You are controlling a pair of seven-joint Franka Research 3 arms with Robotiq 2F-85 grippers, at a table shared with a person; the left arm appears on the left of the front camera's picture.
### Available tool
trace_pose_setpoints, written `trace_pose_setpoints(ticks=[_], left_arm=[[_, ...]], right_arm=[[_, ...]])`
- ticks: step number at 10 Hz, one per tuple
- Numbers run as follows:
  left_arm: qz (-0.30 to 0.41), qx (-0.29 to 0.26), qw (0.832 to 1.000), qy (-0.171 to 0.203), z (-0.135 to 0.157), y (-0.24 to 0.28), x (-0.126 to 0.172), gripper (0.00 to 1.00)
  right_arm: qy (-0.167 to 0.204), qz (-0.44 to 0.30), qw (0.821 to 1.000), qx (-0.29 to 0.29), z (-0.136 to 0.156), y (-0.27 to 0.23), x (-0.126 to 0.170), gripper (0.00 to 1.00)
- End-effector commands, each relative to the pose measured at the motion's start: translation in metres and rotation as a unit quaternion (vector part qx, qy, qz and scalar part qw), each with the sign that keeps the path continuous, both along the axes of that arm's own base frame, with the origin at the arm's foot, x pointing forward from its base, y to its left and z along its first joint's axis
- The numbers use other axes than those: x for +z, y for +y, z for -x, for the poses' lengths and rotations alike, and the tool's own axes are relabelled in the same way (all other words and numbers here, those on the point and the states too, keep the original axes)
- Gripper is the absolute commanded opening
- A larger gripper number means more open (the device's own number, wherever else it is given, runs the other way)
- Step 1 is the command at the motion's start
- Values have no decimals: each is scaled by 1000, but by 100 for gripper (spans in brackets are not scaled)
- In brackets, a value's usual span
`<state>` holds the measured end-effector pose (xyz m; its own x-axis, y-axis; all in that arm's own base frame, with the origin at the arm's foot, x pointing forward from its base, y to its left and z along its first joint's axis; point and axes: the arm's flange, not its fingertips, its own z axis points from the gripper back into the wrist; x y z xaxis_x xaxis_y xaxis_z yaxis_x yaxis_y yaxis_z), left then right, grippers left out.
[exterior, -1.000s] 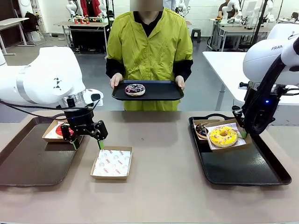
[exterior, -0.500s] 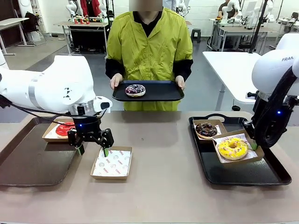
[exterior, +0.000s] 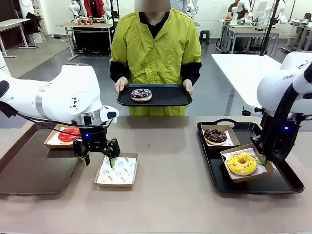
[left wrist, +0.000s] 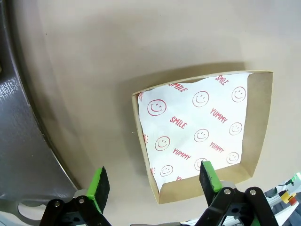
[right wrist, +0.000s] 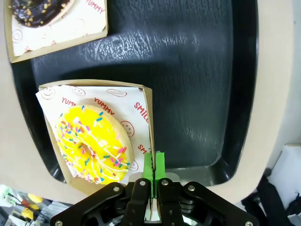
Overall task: Individually package the donuts and arrange them on the tray.
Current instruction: Place the picked Paper togo box on the Handle tray while simultaneously picking up another Paper togo box from the table with the other hand.
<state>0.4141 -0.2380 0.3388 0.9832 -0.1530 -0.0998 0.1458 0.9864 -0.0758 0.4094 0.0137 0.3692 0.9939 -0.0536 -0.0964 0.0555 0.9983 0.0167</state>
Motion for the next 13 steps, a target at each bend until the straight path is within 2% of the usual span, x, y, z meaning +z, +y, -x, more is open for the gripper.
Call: trace_pose_setpoints(ticks=[1, 3, 6, 7, 8, 9, 10, 11, 12, 13], left_arm=[[-12, 10, 1000, -5, -2, -5, -7, 100], [-12, 15, 1000, -1, -4, -3, -13, 100], [-14, 32, 999, -21, -9, 1, -21, 100], [-17, 38, 999, -33, -9, 0, -20, 41], [-19, 41, 998, -32, -10, 0, -20, 41], [-22, 41, 998, -29, -11, 1, -21, 0], [-22, 41, 999, -27, -12, 1, -22, 36], [-21, 42, 999, -27, -12, 2, -21, 0], [-21, 42, 999, -24, -13, 2, -21, 0], [-20, 41, 999, -21, -14, 2, -22, 0]], right_arm=[[-6, -7, 1000, 4, -3, -8, -9, 2], [-8, -12, 1000, -2, -6, -10, -11, 2], [-11, -22, 1000, -10, -12, -12, -16, 2], [-10, -28, 1000, -6, -12, -12, -16, 59], [-9, -29, 1000, -6, -12, -12, -15, 61], [-9, -31, 999, -9, -12, -13, -15, 100], [-9, -33, 999, -11, -12, -13, -14, 100], [-9, -34, 999, -12, -11, -14, -13, 100], [-10, -35, 999, -14, -11, -15, -12, 85], [-11, -38, 999, -15, -10, -16, -11, 95]])
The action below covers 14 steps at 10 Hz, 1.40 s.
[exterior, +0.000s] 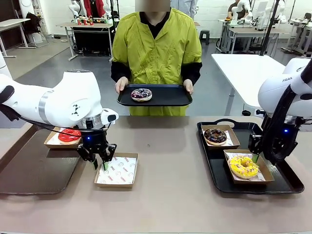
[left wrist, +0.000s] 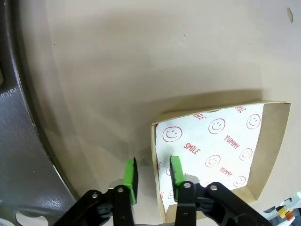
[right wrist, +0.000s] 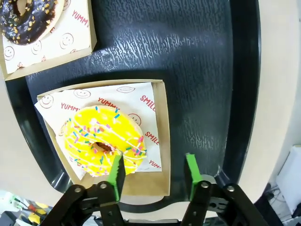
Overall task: Individually package the donuts and arrange them on the tray.
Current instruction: Place the picked Paper togo box on the Handle tray while simultaneously picking up another Paper togo box from the table with the other hand.
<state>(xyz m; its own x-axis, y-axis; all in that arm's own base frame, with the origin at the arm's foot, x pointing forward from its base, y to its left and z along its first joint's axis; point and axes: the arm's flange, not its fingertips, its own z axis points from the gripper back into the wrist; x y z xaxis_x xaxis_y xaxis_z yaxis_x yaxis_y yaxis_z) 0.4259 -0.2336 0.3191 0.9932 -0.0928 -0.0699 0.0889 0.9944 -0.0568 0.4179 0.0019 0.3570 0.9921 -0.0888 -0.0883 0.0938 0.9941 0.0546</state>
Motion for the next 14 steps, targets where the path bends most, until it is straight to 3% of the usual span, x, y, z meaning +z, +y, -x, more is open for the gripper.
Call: trace_pose_setpoints(ticks=[1, 6, 7, 8, 10, 12, 14], left_arm=[[-12, 12, 1000, -1, -2, -2, -3, 0], [-7, 21, 1000, 9, -4, -2, 1, 0], [4, 31, 999, 12, -5, -5, 17, 0], [18, 31, 999, 14, -10, -8, 40, 0], [19, 33, 999, 5, -34, -11, 90, 0], [13, 29, 999, 3, -63, -17, 132, 0], [11, 34, 999, 7, -91, -20, 153, 0]], right_arm=[[-5, -21, 1000, 4, -2, -5, 1, 100], [-14, -35, 999, 2, 5, -7, 12, 100], [-14, -103, 995, 2, 14, -15, 30, 100], [-17, -194, 981, 12, 23, -34, 51, 100], [-63, -352, 934, 13, 51, -88, 88, 100], [-111, -437, 893, 6, 74, -137, 106, 100], [-133, -497, 857, -3, 81, -177, 102, 100]])
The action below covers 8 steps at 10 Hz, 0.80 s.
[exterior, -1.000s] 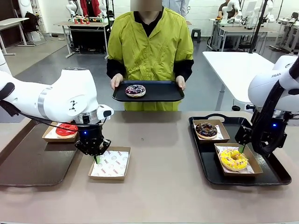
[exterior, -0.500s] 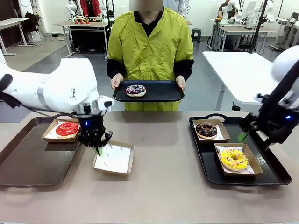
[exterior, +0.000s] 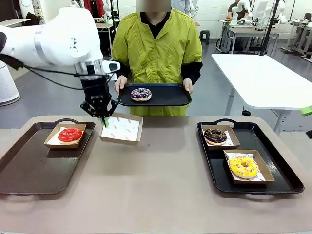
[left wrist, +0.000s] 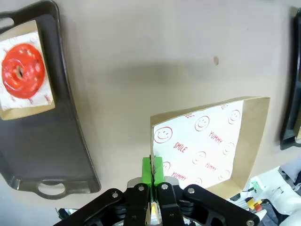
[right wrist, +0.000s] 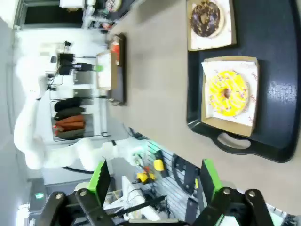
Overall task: Individually package the donuts and arrange them on the tray.
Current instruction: Place the picked Paper togo box on the Handle tray while simultaneously picking up another Paper togo box from the table with the other hand.
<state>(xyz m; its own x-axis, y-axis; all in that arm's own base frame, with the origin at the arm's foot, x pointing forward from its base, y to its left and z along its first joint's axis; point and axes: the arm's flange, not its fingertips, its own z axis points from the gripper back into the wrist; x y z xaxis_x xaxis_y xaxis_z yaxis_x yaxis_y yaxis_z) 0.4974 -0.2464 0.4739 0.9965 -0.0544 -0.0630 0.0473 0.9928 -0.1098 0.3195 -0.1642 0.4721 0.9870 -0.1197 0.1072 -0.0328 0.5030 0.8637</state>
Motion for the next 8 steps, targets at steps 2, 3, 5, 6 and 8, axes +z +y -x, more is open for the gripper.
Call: trace_pose_setpoints(ticks=[2, 3, 5, 6, 8], left_arm=[[-19, 3, 1000, 6, -44, -11, 12, 0], [-28, -1, 1000, 2, -54, -12, 17, 0], [-27, -13, 1000, 7, -72, -11, 17, 0], [-27, -18, 999, 15, -79, -11, 13, 0], [-14, -10, 1000, 7, -68, -9, 12, 0]], right_arm=[[-18, -95, 995, -8, -16, -49, -29, 100], [-18, -109, 994, -14, -15, -61, -39, 100], [-15, -125, 992, -25, -16, -73, -58, 100], [-16, -122, 992, -24, -17, -72, -65, 100], [-5, -117, 993, -31, -10, -70, -67, 100]])
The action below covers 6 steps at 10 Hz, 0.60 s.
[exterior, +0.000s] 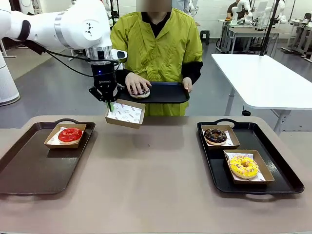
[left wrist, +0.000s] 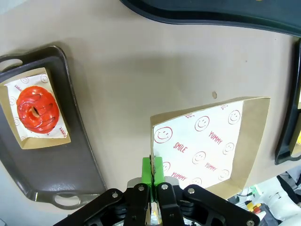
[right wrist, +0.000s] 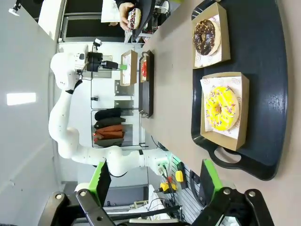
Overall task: Individually package the donuts and arrange them on the tray.
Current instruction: Place the picked Paper togo box on the Handle tray while simultaneously picking up another Paper togo box from the table with the other hand, then place the picked Paper togo box on the Handle tray.
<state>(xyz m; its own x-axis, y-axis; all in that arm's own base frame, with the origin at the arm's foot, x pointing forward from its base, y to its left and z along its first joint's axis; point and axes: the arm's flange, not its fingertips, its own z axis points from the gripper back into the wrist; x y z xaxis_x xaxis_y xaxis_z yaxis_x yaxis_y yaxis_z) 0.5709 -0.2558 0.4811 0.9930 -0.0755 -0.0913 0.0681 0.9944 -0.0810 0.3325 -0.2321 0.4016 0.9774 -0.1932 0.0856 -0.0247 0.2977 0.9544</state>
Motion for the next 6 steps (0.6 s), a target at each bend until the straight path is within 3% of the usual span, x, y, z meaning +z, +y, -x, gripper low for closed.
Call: trace_pose_setpoints(ticks=[1, 6], left_arm=[[1, 1, 1000, -6, 6, 1, 5, 0], [1, 1, 1000, -6, 6, 1, 5, 0]], right_arm=[[3, -4, 1000, -5, 3, -2, 4, 100], [3, -4, 1000, -5, 3, -2, 4, 100]])
